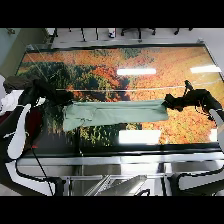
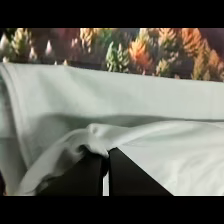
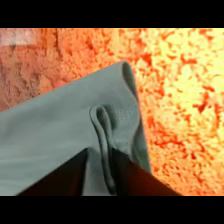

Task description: Fold the shirts.

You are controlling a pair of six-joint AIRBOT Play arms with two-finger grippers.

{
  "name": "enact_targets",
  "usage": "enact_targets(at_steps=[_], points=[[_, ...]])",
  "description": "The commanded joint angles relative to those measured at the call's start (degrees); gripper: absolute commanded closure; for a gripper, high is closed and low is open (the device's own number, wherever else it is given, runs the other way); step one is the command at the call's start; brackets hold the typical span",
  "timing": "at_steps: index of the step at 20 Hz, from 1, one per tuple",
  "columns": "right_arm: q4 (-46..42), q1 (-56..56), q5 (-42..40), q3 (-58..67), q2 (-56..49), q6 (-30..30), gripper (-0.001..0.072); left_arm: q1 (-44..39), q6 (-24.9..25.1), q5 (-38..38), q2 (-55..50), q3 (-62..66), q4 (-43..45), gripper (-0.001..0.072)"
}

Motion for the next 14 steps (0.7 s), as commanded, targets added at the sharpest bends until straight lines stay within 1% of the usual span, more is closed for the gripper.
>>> enact_targets(at_steps=[1,2,3,4,5,6,7,10,13,14], points=[[-0.28,-0.57,-4.39,3.58,-1.62,-1.99,0.0272,-0.87,0.11,3.85,-5.90,5.90,-0.63,0.0492],[-1.01,-1.36,-6.56,5.55,-1.62,-2.54,0.0271,-1.46,0.09,5.03,-6.82,7.48,-0.68,0.0176],[-2.62,-2.25,-7.82,7.50,-1.66,-2.45,0.0270,-1.64,0.04,5.79,-7.54,9.27,-0.68,-0.0006],[-3.52,-2.93,-8.00,8.85,-1.81,-2.45,0.0263,-2.21,0.07,6.34,-7.80,10.73,-1.09,-0.0007],[-3.43,-3.58,-7.91,9.70,-2.14,-2.47,0.0174,-2.36,0.04,6.45,-7.78,12.13,-1.14,-0.0006],[-3.10,-3.89,-8.15,10.16,-2.86,-2.47,0.0159,-2.80,0.07,6.95,-7.76,13.62,-1.36,-0.0007],[-2.40,-4.04,-9.07,10.49,-4.00,-2.58,0.0159,-2.80,0.07,7.45,-7.76,14.91,-1.53,-0.0006],[1.97,-4.04,-13.64,10.69,-7.89,-7.21,0.0159,-2.71,0.04,10.25,-7.76,19.54,-1.57,-0.0006],[2.71,-4.02,-16.20,10.69,-11.34,-7.91,0.0159,-2.10,0.04,14.29,-7.74,24.04,-1.55,-0.0006],[3.89,-4.02,-17.03,10.69,-12.37,-9.22,0.0160,-1.95,-0.44,15.28,-7.74,25.51,-1.57,-0.0006]])
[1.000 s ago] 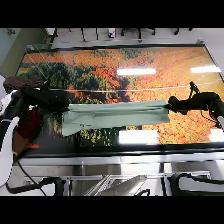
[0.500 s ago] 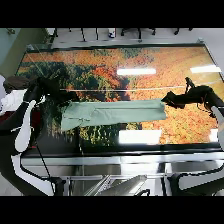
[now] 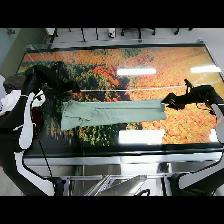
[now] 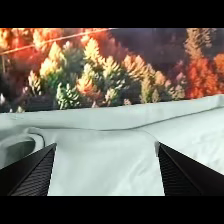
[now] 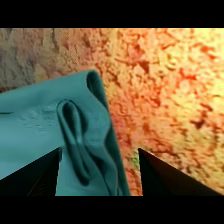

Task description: Fold the shirts.

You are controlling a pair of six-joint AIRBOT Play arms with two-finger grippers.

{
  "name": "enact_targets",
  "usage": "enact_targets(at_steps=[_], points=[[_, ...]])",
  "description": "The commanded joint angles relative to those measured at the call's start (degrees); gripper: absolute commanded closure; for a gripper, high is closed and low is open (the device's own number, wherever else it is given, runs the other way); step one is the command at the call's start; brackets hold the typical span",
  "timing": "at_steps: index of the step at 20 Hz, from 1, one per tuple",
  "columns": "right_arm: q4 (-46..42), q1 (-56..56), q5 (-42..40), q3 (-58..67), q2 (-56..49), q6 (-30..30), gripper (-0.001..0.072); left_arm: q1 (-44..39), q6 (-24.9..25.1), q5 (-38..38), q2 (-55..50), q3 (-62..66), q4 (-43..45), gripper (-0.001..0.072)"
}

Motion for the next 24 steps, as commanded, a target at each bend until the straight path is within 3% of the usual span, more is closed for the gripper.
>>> enact_targets(at_steps=[1,2,3,5,6,7,9,10,12,17,21,24], points=[[3.30,-0.09,-4.15,0.17,-3.89,-3.39,0.0160,0.66,-1.09,4.57,-0.07,5.46,-0.02,-0.0007],[4.28,-0.07,-4.39,0.17,-4.57,-3.96,0.0165,1.16,-1.99,5.35,-0.07,6.95,-0.09,-0.0007],[4.66,0.04,-4.59,0.17,-5.18,-3.98,0.0240,1.16,-3.04,6.47,-0.04,8.24,-0.22,-0.0006],[4.68,0.13,-4.76,0.17,-6.01,-3.96,0.0438,1.09,-3.34,8.31,-0.04,10.58,-0.72,-0.0006],[4.72,0.26,-4.59,0.17,-6.16,-4.04,0.0572,0.37,-3.34,9.05,-0.04,11.54,-1.36,-0.0005],[5.07,0.31,-4.55,0.20,-6.16,-5.22,0.0697,-0.04,-3.34,9.01,0.02,11.85,-2.67,0.0080],[6.25,0.44,-4.66,0.70,-6.10,-5.25,0.0695,-1.73,-3.30,8.48,0.24,11.61,-5.25,0.0567],[6.54,0.44,-5.14,1.31,-5.95,-5.22,0.0695,-3.10,-3.30,7.37,0.24,11.37,-5.35,0.0656],[6.82,0.26,-8.09,3.10,-4.33,-5.20,0.0695,-7.72,-3.32,3.45,0.59,7.58,-6.21,0.0692],[8.00,0.28,-18.21,9.70,6.40,-4.37,0.0695,-24.09,-3.28,-12.44,-3.37,-5.68,-6.29,0.0693],[10.71,1.16,-27.04,13.66,15.15,-3.63,0.0696,-33.07,-3.54,-17.79,-13.18,-1.81,-11.96,0.0693],[10.73,1.33,-27.96,13.70,20.41,-1.55,0.0696,-36.74,-6.99,-17.81,-19.85,5.44,-12.63,0.0693]])
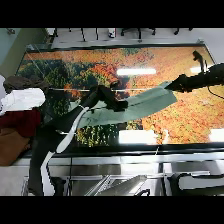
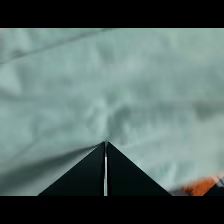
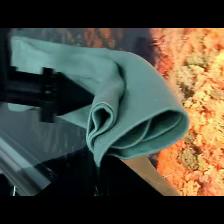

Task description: Fold the shirts.

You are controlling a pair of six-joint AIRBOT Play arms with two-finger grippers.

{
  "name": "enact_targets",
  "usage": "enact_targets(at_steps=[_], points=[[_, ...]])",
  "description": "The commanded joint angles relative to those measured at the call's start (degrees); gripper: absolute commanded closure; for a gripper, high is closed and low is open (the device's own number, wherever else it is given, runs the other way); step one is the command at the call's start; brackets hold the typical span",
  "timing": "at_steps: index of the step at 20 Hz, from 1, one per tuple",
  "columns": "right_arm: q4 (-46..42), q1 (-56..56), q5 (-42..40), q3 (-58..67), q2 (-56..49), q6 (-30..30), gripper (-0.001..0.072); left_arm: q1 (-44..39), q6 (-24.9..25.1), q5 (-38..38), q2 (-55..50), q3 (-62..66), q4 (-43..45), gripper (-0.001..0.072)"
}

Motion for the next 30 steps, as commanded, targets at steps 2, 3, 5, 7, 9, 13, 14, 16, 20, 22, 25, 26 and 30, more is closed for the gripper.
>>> enact_targets(at_steps=[2,3,5,7,9,13,14,16,20,22,25,26,30], points=[[0.83,0.26,-4.13,0.98,6.73,1.55,0.0696,-6.03,-4.37,-1.68,-8.76,9.03,-2.08,0.0693],[0.83,0.28,-4.72,0.96,7.13,1.68,0.0696,-6.54,-4.90,-1.22,-9.44,10.88,-2.10,0.0693],[0.79,0.28,-5.35,0.87,7.19,3.06,0.0695,-6.73,-5.44,0.24,-8.92,12.46,-2.43,0.0693],[0.79,0.28,-5.40,0.85,7.17,3.56,0.0696,-5.64,-5.29,2.93,-5.35,10.88,-3.45,0.0693],[0.81,0.55,-5.42,0.85,7.15,4.52,0.0696,-2.89,-2.89,9.40,-0.11,9.64,-3.34,0.0693],[1.07,4.57,-4.76,0.85,7.15,7.13,0.0696,7.32,-0.70,25.05,16.37,9.51,2.14,0.0693],[1.29,6.88,-3.69,0.85,7.15,8.09,0.0696,10.54,-0.96,27.52,21.38,9.51,6.29,0.0693],[1.27,14.23,1.77,0.85,7.10,10.14,0.0695,17.64,-1.79,31.58,31.47,9.51,15.82,0.0693],[1.25,37.35,28.28,0.85,2.97,14.19,0.0695,33.62,-1.73,33.31,47.17,9.51,20.70,0.0693],[1.25,50.01,46.16,0.85,-3.76,15.19,0.0694,39.87,-1.66,32.83,51.74,9.49,20.70,0.0693],[1.25,65.18,72.63,0.94,-17.77,17.03,0.0267,45.64,-0.66,31.15,55.82,9.49,20.65,0.0693],[1.22,67.41,76.08,1.03,-21.05,20.46,0.0103,46.66,-0.66,30.84,56.54,9.49,20.65,0.0693],[-1.60,63.06,63.71,1.03,-20.35,22.36,0.0092,46.99,0.70,30.58,57.29,9.49,20.63,0.0692]])
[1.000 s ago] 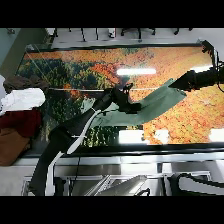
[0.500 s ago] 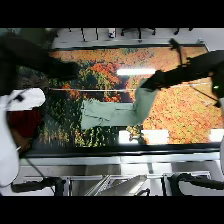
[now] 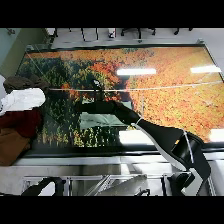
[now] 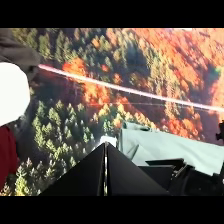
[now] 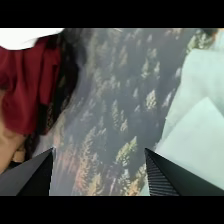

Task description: Fold the shirts.

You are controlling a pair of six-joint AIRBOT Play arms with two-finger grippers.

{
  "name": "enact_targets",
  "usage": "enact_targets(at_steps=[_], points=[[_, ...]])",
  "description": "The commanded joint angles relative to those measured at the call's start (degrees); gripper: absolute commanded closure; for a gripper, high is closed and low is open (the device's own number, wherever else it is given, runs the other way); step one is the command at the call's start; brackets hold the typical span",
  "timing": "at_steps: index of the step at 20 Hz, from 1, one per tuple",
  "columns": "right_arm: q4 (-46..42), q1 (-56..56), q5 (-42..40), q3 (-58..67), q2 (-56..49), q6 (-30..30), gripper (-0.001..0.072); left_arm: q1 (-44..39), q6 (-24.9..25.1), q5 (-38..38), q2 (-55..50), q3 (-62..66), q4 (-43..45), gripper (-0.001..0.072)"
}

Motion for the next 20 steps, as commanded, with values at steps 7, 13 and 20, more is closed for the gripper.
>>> enact_targets(at_steps=[7,13,20], points=[[-17.92,-27.65,-40.09,-0.09,14.56,4.94,0.0090,1.55,0.48,2.25,1.38,0.00,0.33,0.0692],[-20.35,-39.71,-49.35,-7.82,13.27,2.36,0.0090,-2.75,-1.22,4.26,1.36,0.00,0.42,0.0692],[-1.44,-39.71,-48.24,-10.19,0.87,-9.33,0.0091,-11.30,-3.13,2.49,1.33,0.00,0.50,0.0692]])
